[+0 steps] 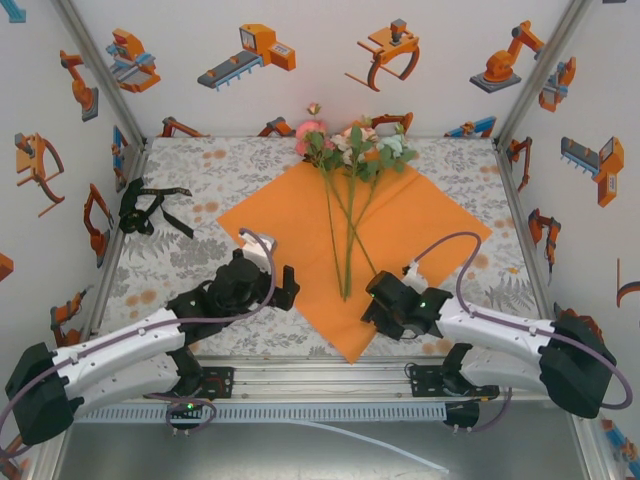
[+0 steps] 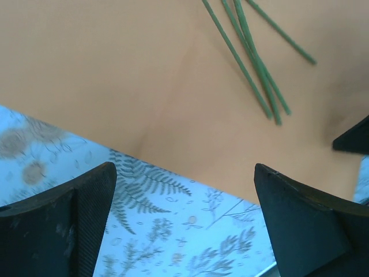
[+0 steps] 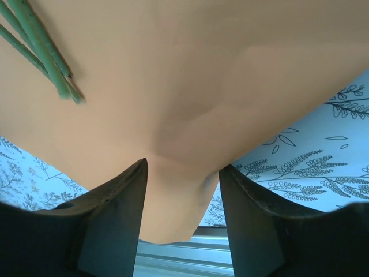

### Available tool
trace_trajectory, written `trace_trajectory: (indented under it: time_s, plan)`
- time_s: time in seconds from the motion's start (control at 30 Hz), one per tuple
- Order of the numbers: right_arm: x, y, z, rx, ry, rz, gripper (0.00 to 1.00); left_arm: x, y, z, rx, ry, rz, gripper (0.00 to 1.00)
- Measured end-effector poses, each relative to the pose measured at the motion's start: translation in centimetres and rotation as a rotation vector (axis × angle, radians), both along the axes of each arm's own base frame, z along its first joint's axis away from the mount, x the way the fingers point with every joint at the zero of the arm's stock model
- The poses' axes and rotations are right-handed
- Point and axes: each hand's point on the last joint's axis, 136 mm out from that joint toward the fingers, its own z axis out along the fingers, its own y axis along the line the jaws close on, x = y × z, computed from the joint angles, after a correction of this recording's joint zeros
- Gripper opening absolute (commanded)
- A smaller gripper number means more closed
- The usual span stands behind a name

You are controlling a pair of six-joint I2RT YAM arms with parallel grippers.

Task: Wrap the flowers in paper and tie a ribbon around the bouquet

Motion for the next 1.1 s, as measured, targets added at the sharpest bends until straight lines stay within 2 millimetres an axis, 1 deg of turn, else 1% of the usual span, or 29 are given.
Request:
trace_trajectory:
  time_s: [0.03, 0.1, 0.2, 0.27, 0.37, 0.4, 0.47, 0.6, 0.77, 0.93, 1.0, 1.1]
  plan:
    - [0.1, -0.1, 0.1, 0.001, -0.008, -0.003, 0.45, 0.0, 0.2, -0.3, -0.038, 0.035, 0.038, 0.95]
    - [0.3, 0.0, 0.7, 0.016, -0.031, -0.008, 0.40, -0.1, 0.8, -1.1, -0.114, 0.120, 0.118, 0.94]
    - [0.7, 0.0, 1.7, 0.042, -0.068, -0.017, 0.32, -0.7, 1.3, -2.8, -0.213, 0.249, 0.213, 0.95]
    - [0.9, 0.1, 1.9, 0.051, -0.078, -0.019, 0.27, -1.1, 1.3, -3.9, -0.268, 0.329, 0.259, 0.94]
    - [0.9, 0.1, 1.9, 0.049, -0.081, -0.016, 0.16, -1.5, 1.1, -5.3, -0.315, 0.428, 0.318, 0.94]
    - [0.9, 0.1, 1.9, 0.048, -0.083, -0.016, 0.11, -1.6, 1.0, -5.9, -0.319, 0.459, 0.335, 0.92]
    - [1.0, 0.1, 2.0, 0.046, -0.086, -0.015, 0.06, -1.8, 0.8, -7.0, -0.307, 0.504, 0.358, 0.87]
    - [1.5, 0.4, 2.6, 0.053, -0.109, -0.016, 0.05, -2.0, 0.2, -8.1, -0.282, 0.563, 0.374, 0.85]
    - [2.3, 1.1, 4.3, 0.077, -0.148, -0.010, 0.05, -2.0, -0.1, -8.9, -0.298, 0.606, 0.401, 0.84]
    - [2.9, 1.7, 5.7, 0.097, -0.177, -0.002, 0.05, -1.7, -2.1, -8.7, -0.401, 0.662, 0.389, 0.84]
    - [3.0, 1.8, 5.9, 0.100, -0.182, 0.000, 0.05, -1.7, -2.6, -8.6, -0.439, 0.681, 0.387, 0.84]
    - [3.1, 1.7, 6.1, 0.102, -0.189, -0.003, 0.05, -1.6, -3.2, -8.1, -0.496, 0.704, 0.392, 0.81]
